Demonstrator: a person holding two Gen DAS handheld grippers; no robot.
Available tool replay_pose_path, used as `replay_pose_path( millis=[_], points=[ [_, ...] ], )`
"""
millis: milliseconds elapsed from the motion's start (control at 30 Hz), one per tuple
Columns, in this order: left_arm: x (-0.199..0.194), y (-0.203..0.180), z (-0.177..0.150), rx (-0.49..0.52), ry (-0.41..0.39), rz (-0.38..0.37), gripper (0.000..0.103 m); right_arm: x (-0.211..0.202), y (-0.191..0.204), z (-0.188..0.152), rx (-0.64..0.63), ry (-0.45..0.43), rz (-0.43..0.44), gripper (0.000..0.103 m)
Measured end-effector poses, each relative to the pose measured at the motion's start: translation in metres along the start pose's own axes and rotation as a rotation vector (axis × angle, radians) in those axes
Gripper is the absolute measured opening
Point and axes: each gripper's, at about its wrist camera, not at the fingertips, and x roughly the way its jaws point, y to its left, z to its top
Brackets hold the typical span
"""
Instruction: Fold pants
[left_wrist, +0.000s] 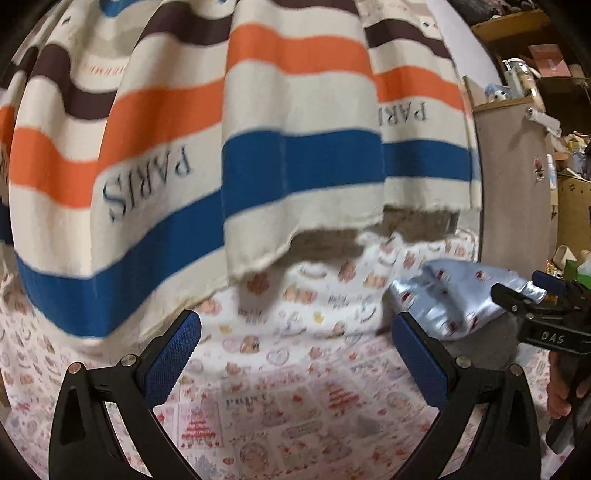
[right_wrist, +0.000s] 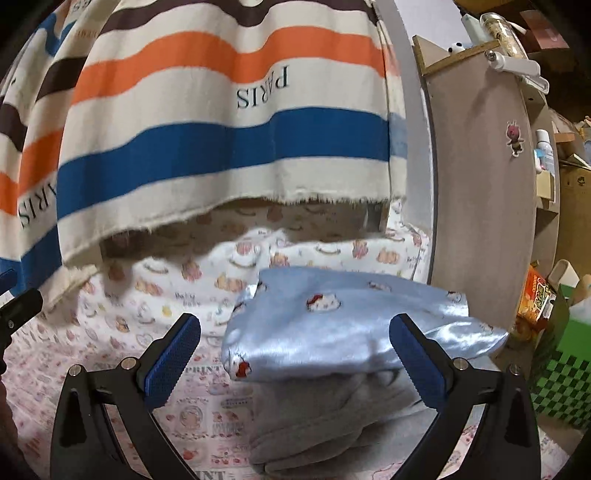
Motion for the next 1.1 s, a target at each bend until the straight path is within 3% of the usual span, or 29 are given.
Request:
replay_pose_path(
  millis=[300,400,467,1100],
  points=[
    [0.01,0.012,-0.032,-0.024,0.038,0.018,0.102,0.017,0.009,-0.024,-0.051,0.063,-0.003,0.102],
    [0.013,0.011,-0.032,-0.022,0.056,-0.015,0.102,0.016,0.013,-0.025,-0.072,0.051,0.034,0.102],
    [0.018,0.014,-0.033,-0.033,0.081,0.011,0.102,0.014,0.014,-0.025,-0.076,0.044,0.049,0.102],
    [0.019,0.022,-0.033,-0.077,0.087,0.034,0.102,0.013,0.008,-0.024,-0.042,0.036,0.015,0.102]
  ],
)
